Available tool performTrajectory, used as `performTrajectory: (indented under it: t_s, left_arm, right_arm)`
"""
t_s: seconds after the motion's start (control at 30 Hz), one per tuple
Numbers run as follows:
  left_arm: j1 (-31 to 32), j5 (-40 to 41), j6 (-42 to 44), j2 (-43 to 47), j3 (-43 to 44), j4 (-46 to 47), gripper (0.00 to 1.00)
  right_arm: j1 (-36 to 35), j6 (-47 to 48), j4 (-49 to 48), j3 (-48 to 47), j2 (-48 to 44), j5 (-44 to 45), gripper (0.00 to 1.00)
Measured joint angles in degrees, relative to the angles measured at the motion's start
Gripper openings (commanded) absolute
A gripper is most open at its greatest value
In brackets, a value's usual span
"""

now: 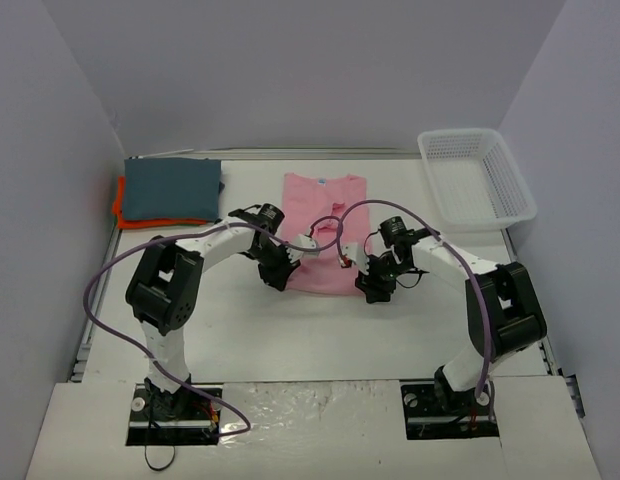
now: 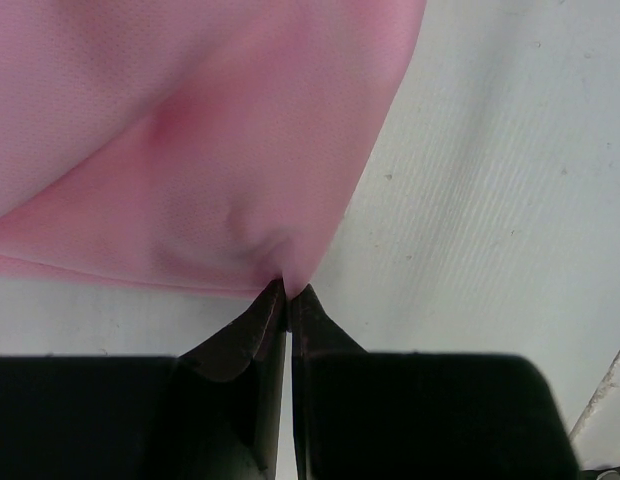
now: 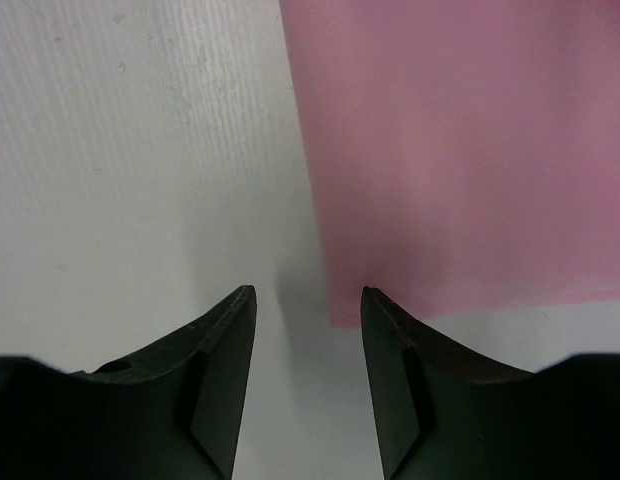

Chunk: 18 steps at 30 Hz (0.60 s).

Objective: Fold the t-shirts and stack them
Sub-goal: Grab one side of the 2/3 rectangular tshirt with both arms

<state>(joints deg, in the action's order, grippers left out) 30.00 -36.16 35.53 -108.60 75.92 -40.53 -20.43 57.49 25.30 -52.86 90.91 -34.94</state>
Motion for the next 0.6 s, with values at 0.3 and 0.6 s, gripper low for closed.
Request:
performTrajectory:
  t_s: [0.3, 0.6]
  left_arm:
    - [-1.49, -1.18, -0.55, -0.09, 0.00, -0.26, 0.02]
    - [-1.79, -2.47, -1.31, -0.46, -0.02, -0.35, 0.02]
  right_arm:
    - [-1.01, 0.09, -2.47, -0.04, 4.63, -0.09, 0.42]
    - [-1.42, -0.22, -4.24, -0.92, 5.92, -0.33, 0.28]
